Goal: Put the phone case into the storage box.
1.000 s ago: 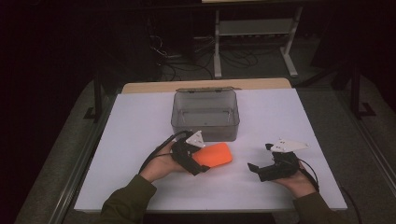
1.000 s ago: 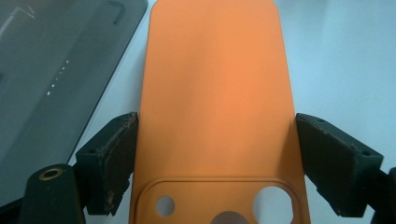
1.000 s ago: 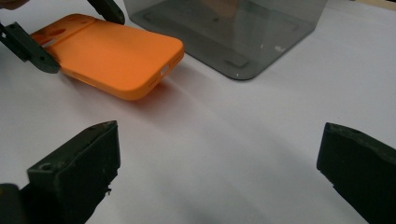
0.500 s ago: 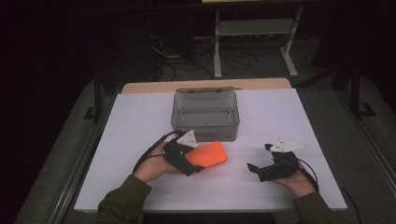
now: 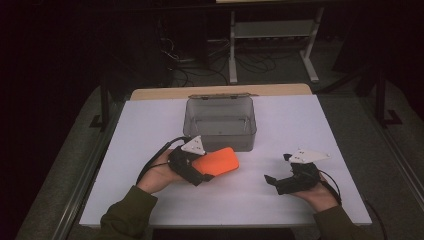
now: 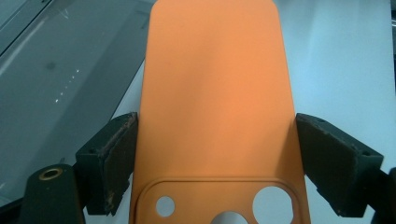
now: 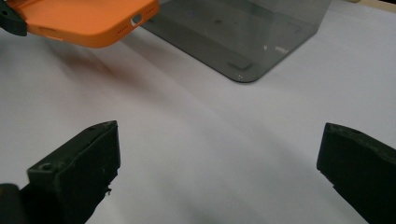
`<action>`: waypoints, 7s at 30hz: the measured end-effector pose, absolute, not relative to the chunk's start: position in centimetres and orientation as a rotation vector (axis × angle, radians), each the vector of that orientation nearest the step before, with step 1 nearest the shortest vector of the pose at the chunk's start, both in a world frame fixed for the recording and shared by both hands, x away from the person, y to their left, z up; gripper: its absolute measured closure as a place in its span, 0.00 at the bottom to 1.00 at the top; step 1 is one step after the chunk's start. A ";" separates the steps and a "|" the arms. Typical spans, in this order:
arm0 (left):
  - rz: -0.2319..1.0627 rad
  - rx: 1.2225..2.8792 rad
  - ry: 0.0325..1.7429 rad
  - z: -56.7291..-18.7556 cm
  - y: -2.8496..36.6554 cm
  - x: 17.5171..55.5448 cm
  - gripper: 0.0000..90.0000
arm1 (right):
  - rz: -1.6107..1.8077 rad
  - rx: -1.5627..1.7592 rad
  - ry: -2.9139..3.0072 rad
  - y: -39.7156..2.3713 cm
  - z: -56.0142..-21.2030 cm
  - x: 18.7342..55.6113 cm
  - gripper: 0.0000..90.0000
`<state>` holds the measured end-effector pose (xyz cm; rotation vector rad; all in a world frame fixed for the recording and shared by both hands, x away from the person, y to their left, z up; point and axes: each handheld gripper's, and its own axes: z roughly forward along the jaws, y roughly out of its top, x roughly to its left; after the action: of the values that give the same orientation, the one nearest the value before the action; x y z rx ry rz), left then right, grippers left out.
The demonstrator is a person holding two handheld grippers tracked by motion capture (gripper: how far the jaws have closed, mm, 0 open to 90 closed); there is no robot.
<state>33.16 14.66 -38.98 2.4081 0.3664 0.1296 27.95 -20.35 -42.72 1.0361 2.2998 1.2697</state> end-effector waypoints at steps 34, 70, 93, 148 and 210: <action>0.119 2.418 0.362 -39.1 14.5 33.5 0.18 | 1.236 0.915 2.430 -16.6 -41.8 29.4 0.00; 0.105 2.409 0.399 -39.0 14.8 33.9 0.18 | 1.290 0.842 2.465 -12.4 -43.4 32.2 0.00; 0.090 2.411 0.409 -39.1 14.9 34.0 0.18 | 1.208 0.757 2.440 -11.9 -43.5 31.6 0.00; 0.077 2.431 0.424 -39.3 14.9 34.2 0.18 | 1.007 0.416 2.269 -10.7 -43.6 29.9 0.00; 0.069 2.441 0.424 -39.4 14.7 34.2 0.18 | 0.629 -0.016 2.018 -8.5 -44.4 27.8 0.00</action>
<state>34.17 14.74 -39.42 2.4410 0.4238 0.0693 27.82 -8.53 -44.40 -0.0156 2.0182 0.6291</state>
